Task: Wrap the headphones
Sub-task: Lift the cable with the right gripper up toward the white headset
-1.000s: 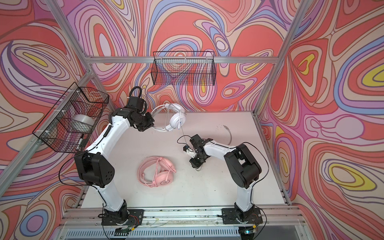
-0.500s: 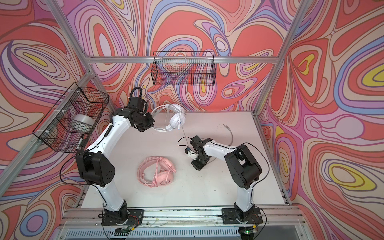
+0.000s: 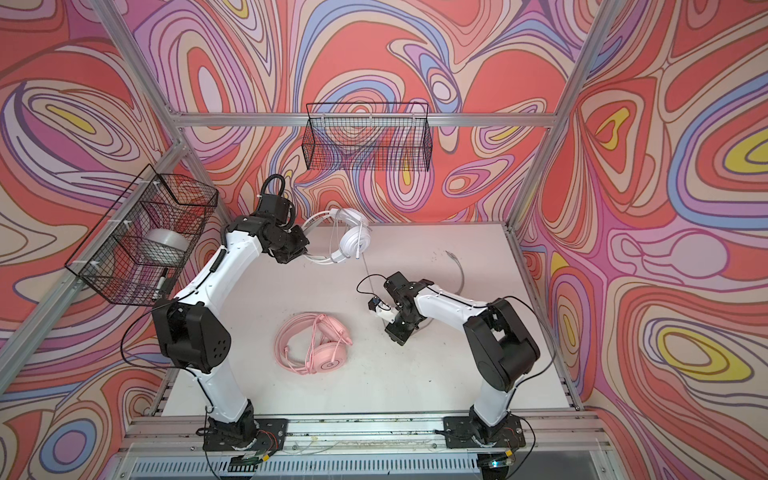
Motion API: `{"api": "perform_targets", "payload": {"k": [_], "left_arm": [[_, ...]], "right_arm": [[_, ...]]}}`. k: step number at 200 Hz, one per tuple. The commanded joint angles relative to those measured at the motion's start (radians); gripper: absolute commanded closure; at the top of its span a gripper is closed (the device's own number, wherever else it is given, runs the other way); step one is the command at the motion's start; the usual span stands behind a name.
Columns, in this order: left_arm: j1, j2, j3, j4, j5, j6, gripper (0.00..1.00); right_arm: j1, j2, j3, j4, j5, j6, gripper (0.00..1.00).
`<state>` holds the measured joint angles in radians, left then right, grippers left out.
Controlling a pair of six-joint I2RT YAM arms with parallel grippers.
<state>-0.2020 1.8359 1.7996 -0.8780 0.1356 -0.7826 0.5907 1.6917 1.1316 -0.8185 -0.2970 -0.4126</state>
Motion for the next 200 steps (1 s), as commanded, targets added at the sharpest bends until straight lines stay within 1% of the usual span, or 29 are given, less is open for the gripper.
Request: {"api": "perform_targets", "payload": {"k": [1,24,45,80,111,131,158,174,200], "left_arm": [[0.004,0.012,0.017,0.037,-0.022,-0.015,1.00],[0.003,0.013,-0.012,0.050,-0.044,-0.014,1.00],[0.000,0.016,-0.030,0.052,-0.063,-0.011,1.00],[-0.016,0.034,-0.027,0.033,-0.109,0.013,1.00],[-0.035,0.053,-0.022,0.017,-0.134,0.029,1.00],[-0.053,0.068,-0.002,-0.009,-0.163,0.051,1.00],[-0.077,0.084,0.021,-0.035,-0.196,0.074,1.00],[-0.086,0.092,0.025,-0.034,-0.188,0.082,1.00],[-0.100,0.107,0.043,-0.039,-0.175,0.103,1.00]], "right_arm": [[0.008,-0.032,0.066,-0.080,-0.091,-0.079,1.00],[0.009,-0.031,0.137,-0.153,-0.142,-0.122,1.00],[0.012,-0.033,0.198,-0.203,-0.155,-0.156,1.00],[0.012,-0.040,0.297,-0.250,-0.203,-0.219,1.00],[0.012,-0.006,0.411,-0.300,-0.246,-0.269,1.00],[0.013,0.023,0.480,-0.308,-0.244,-0.268,1.00],[0.012,0.035,0.530,-0.260,-0.268,-0.245,1.00],[0.013,0.045,0.559,-0.237,-0.287,-0.235,1.00],[0.011,0.063,0.595,-0.217,-0.269,-0.228,1.00]]}}
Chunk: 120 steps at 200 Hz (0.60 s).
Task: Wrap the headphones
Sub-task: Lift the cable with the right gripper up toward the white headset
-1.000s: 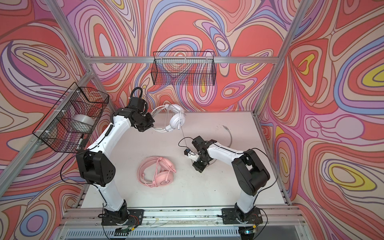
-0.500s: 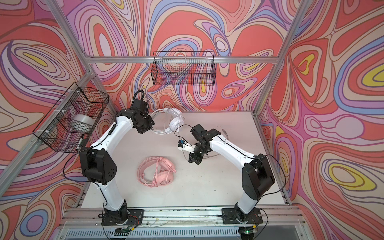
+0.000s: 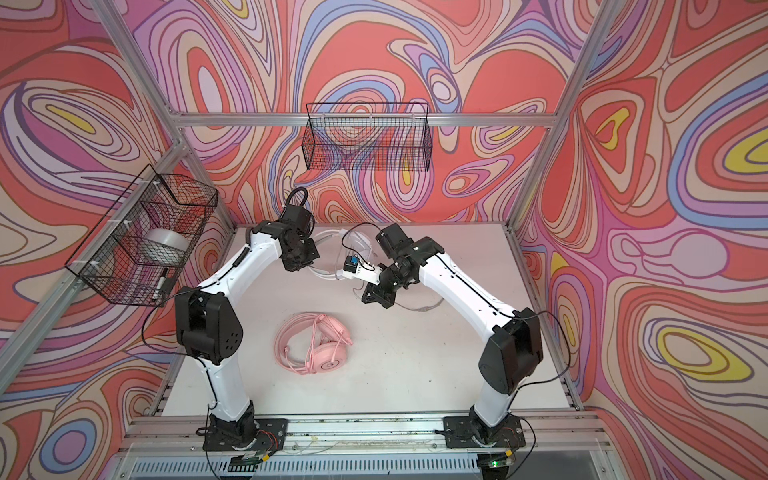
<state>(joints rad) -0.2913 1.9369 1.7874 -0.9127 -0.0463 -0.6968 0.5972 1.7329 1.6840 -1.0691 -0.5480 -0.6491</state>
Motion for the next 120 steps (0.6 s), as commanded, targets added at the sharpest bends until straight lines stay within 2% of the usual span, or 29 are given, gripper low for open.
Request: {"api": "perform_targets", "payload": {"k": [1,58,120], "left_arm": [[-0.011,0.006,0.056,-0.005,0.008,0.018,1.00],[-0.029,0.016,0.062,0.005,0.075,0.062,1.00],[-0.050,0.021,0.067,-0.038,0.078,0.161,1.00]], "right_arm": [[0.004,0.022,0.044,0.034,-0.017,0.008,1.00],[-0.028,0.080,0.123,0.072,-0.042,0.035,1.00],[-0.114,0.082,0.143,0.188,-0.081,0.105,1.00]]}}
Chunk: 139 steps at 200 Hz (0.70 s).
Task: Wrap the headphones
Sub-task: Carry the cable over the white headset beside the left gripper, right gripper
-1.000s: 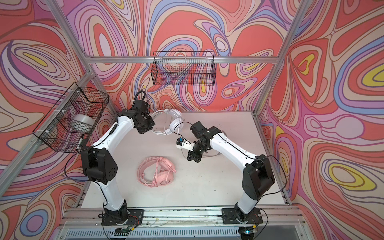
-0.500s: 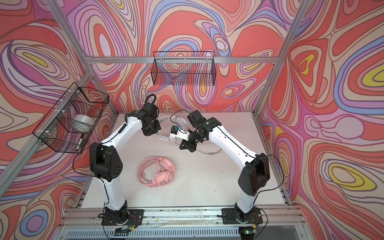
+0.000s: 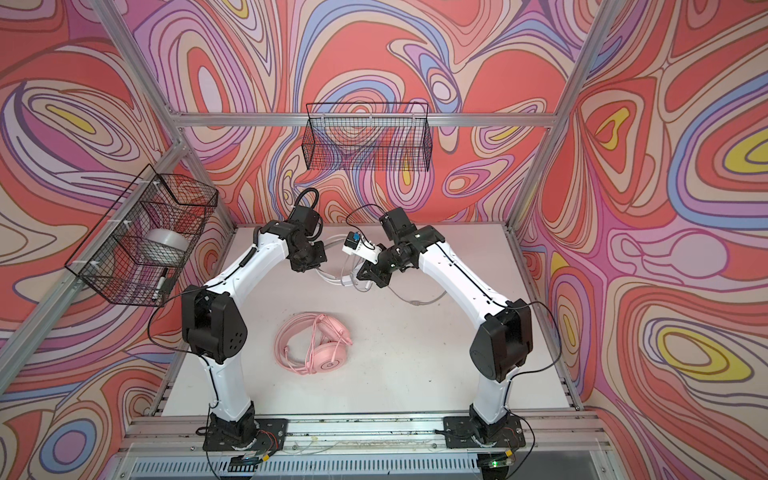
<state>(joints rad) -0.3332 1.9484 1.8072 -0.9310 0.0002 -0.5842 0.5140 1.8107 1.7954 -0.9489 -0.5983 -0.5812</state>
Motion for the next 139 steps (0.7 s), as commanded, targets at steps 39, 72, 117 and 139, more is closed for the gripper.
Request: {"api": "perform_targets", "payload": {"k": [39,72,117,139], "left_arm": [[-0.018,0.015,0.064,-0.037,0.049,0.115,1.00],[-0.034,0.030,0.093,-0.069,0.058,0.176,1.00],[-0.048,0.032,0.092,-0.079,0.095,0.226,1.00],[-0.055,0.032,0.092,-0.078,0.113,0.249,1.00]], "right_arm": [[-0.066,0.033,0.084,0.049,-0.001,0.043,1.00],[-0.100,0.055,0.108,0.074,0.018,0.094,1.00],[-0.137,0.080,0.113,0.126,0.026,0.162,1.00],[-0.150,0.099,0.119,0.136,0.049,0.198,1.00]]}}
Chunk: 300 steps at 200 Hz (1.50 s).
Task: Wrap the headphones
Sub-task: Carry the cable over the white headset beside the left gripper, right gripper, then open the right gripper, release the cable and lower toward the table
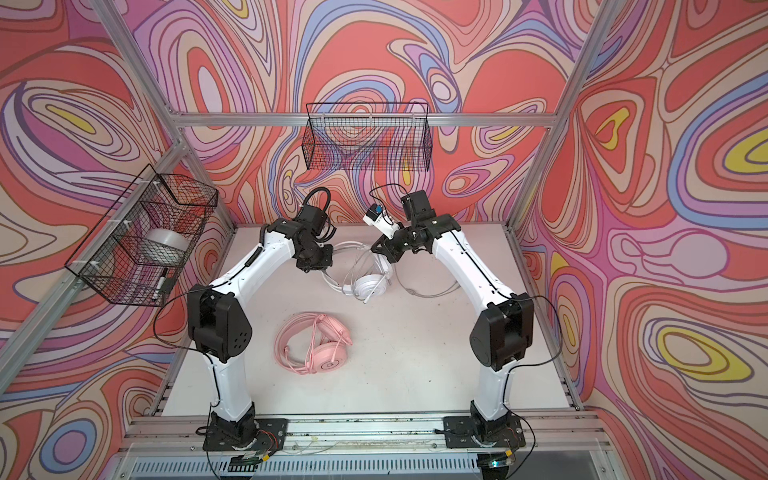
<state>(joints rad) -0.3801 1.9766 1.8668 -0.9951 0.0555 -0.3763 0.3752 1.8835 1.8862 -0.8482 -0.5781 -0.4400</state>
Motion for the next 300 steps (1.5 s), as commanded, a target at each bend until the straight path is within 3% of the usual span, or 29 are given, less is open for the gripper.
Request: {"api": "perform_targets", "payload": {"k": [1,128,224,300], "left_arm": [[-0.009,0.004,0.032,-0.013,0.058,0.042,1.00],[-0.013,-0.040,-0.021,0.024,0.174,0.139,1.00],[-0.014,-0.081,-0.083,0.049,0.243,0.174,1.00],[-0.013,-0.085,-0.095,0.047,0.282,0.179,1.00]], "right_arm": [[-0.012,0.026,0.027,0.037,0.030,0.060,1.00],[-0.127,0.042,-0.102,0.187,0.132,0.270,1.00],[-0.147,0.130,-0.155,0.216,-0.004,0.314,1.00],[-0.166,0.161,-0.226,0.277,-0.015,0.360,0.78]]}}
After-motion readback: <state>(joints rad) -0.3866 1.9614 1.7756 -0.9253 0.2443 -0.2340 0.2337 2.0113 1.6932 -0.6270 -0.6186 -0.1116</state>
